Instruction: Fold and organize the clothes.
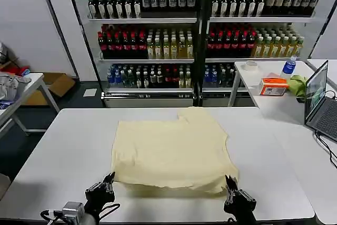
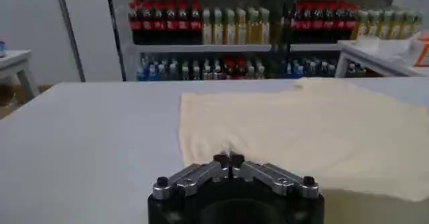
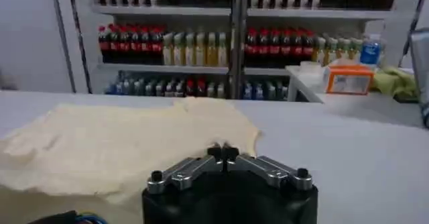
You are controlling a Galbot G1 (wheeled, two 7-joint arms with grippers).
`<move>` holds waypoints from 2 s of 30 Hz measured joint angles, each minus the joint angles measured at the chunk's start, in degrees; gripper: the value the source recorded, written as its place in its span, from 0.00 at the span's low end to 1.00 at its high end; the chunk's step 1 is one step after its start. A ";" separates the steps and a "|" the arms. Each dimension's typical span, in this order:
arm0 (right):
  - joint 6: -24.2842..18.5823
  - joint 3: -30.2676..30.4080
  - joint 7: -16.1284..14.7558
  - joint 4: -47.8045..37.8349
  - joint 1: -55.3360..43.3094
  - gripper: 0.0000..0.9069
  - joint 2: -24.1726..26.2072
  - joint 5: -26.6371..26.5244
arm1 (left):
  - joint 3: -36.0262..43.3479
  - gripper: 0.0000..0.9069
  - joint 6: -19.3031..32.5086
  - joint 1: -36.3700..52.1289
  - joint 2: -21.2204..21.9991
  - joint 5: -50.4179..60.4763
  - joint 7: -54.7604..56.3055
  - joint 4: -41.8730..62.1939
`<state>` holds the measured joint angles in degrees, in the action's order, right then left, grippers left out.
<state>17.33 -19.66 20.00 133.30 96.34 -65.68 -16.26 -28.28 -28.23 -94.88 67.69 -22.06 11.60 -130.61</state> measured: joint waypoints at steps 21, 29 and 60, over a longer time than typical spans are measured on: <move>3.00 6.23 -0.95 -12.85 -22.03 0.00 3.27 -4.01 | 3.39 0.01 0.01 9.70 -6.05 0.43 -0.87 9.81; 3.32 8.78 -1.60 -18.12 -28.21 0.00 2.65 -3.39 | 4.85 0.01 0.01 12.21 -7.39 0.88 -0.82 12.51; 3.31 10.96 -2.22 -24.31 -29.47 1.00 -0.36 1.22 | 7.08 1.00 1.17 18.73 -6.64 1.76 0.73 18.77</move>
<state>20.64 -8.70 17.79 108.99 66.87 -66.05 -15.04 -21.21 -27.06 -76.15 61.06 -20.30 12.33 -111.84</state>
